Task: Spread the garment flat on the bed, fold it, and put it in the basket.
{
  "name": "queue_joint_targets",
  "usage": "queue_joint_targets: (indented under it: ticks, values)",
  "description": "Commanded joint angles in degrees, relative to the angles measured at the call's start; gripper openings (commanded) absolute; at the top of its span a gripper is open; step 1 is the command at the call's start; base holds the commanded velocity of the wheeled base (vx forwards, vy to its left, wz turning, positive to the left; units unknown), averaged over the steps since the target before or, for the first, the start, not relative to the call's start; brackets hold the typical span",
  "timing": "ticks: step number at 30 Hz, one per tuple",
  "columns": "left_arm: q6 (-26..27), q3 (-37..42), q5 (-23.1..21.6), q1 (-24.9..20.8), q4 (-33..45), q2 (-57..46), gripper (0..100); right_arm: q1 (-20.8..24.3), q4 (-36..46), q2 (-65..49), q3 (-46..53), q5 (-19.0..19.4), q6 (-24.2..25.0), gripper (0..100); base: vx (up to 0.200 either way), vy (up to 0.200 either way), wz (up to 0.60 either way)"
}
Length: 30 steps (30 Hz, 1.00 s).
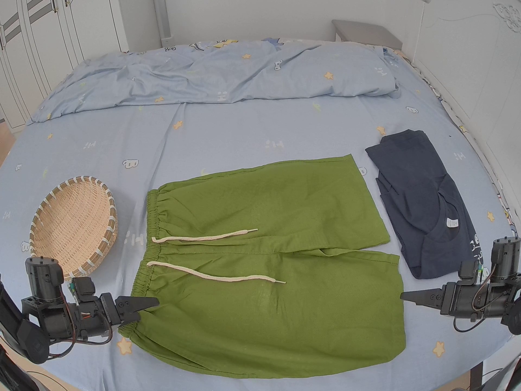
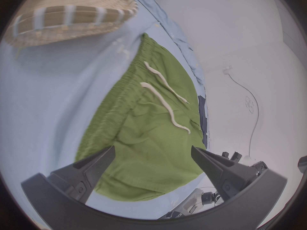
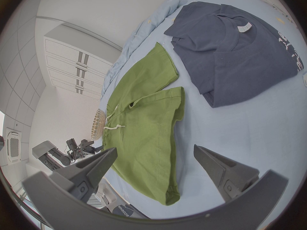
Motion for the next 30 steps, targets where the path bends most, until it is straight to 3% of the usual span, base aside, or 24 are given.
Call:
queue_joint_targets:
  ticks: [1,5,14,20,26,30]
  values:
    - [1.6,3.0,-0.8,6.3,3.1,-5.4,100,0.5,0.5,-1.2,0.2,0.1,0.0,100,0.000,0.000,0.00]
    - [1.8,2.9,-1.3,9.3,5.8,-7.7,100,2.0,0.5,-1.1,0.2,0.1,0.0,100,0.000,0.000,0.00]
    - [13.0,2.9,-1.6,14.0,9.0,-3.7,100,2.3,0.5,-0.8,1.0,-0.1,-0.4,100,0.000,0.000,0.00]
    - [14.8,3.0,-1.9,13.6,8.9,1.7,100,2.2,0.4,-0.4,1.1,-0.3,-0.4,100,0.000,0.000,0.00]
    - [14.6,3.0,-6.8,11.4,7.1,6.6,100,2.2,0.3,-0.4,1.6,-0.4,-0.4,100,0.000,0.000,0.00]
    - [13.9,3.0,-7.5,9.9,5.6,6.8,100,2.2,0.3,-0.4,1.6,-0.4,-0.5,100,0.000,0.000,0.00]
